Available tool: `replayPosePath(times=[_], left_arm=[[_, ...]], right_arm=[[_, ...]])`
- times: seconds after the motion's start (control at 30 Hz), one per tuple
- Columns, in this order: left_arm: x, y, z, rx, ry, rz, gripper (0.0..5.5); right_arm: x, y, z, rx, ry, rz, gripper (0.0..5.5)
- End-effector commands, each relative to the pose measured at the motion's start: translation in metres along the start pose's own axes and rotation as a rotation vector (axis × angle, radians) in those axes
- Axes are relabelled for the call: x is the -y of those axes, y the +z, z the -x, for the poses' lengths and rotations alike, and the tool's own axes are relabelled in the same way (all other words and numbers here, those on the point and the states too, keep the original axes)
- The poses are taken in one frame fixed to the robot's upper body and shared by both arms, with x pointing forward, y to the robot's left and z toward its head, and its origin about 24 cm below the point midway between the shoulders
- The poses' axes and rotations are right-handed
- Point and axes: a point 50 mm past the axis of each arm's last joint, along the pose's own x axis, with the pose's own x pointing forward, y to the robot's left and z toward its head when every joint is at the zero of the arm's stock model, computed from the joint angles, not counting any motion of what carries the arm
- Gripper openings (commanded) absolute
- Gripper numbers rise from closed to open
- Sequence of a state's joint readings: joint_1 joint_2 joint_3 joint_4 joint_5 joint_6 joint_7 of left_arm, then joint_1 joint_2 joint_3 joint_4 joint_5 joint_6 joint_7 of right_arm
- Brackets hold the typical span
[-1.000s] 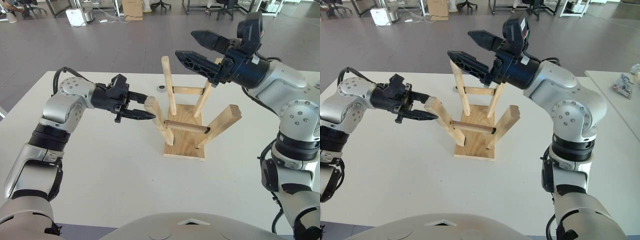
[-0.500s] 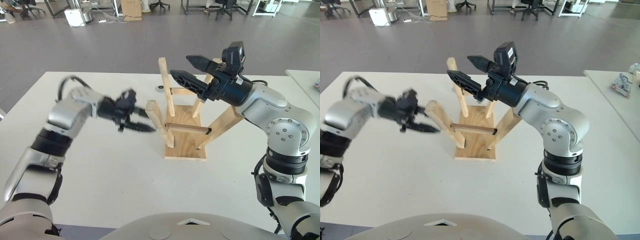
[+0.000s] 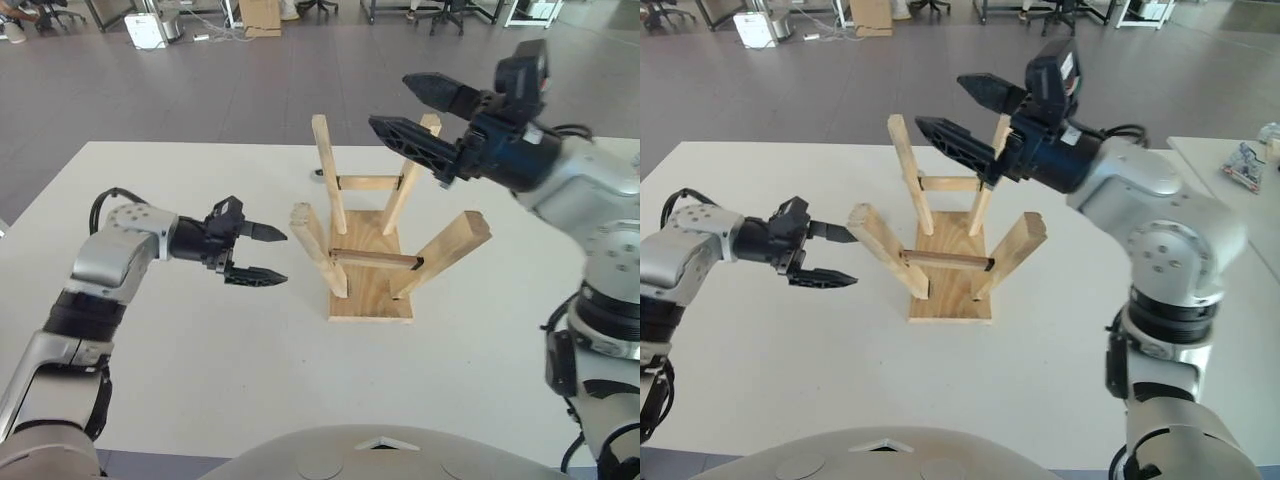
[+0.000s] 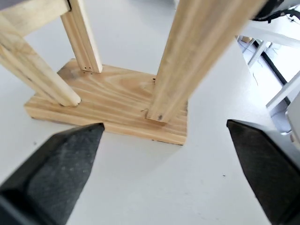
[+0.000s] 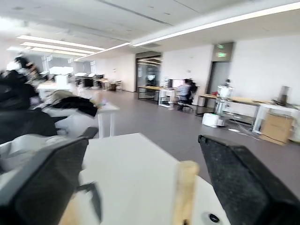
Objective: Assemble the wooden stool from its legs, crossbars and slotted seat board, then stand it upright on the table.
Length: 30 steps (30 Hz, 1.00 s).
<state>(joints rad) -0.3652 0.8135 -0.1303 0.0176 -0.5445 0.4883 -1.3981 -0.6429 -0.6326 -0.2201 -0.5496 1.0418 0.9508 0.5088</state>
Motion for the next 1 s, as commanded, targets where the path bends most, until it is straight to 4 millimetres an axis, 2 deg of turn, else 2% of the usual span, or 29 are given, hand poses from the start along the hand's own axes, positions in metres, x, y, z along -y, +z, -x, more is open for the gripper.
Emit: replayPosePath(times=[0.03, 0.13, 0.23, 0.4, 0.63, 0.77, 0.87, 0.93, 1.0], left_arm=[[0.011, 0.000, 0.006, 0.071, 0.092, -0.015, 4.82], [0.014, 0.000, 0.006, 0.116, 0.137, -0.016, 4.82], [0.015, 0.003, 0.006, 0.133, 0.156, -0.026, 4.82], [0.016, 0.004, 0.006, 0.150, 0.172, -0.022, 4.82], [0.015, 0.007, 0.003, 0.165, 0.173, -0.058, 4.82], [0.017, 0.006, 0.001, 0.171, 0.172, -0.062, 4.82], [0.022, 0.000, -0.003, 0.177, 0.162, -0.044, 4.82], [0.024, -0.001, -0.005, 0.187, 0.166, -0.037, 4.82], [0.026, -0.002, -0.005, 0.203, 0.181, -0.033, 4.82]], right_arm=[[-0.005, -0.006, 0.022, -0.142, 0.046, -0.001, 4.41], [0.007, -0.016, 0.036, -0.235, 0.006, 0.008, 4.41], [0.010, -0.024, 0.049, -0.333, 0.046, 0.021, 4.41], [-0.002, -0.021, 0.052, -0.300, 0.206, -0.056, 4.41], [0.021, -0.044, 0.064, -0.554, 0.054, 0.125, 4.41], [0.037, -0.046, 0.053, -0.546, -0.058, 0.290, 4.41], [0.049, -0.038, 0.039, -0.447, -0.177, 0.410, 4.41], [0.045, -0.030, 0.029, -0.382, -0.207, 0.482, 4.41], [0.031, -0.024, 0.014, -0.285, -0.204, 0.497, 4.41]])
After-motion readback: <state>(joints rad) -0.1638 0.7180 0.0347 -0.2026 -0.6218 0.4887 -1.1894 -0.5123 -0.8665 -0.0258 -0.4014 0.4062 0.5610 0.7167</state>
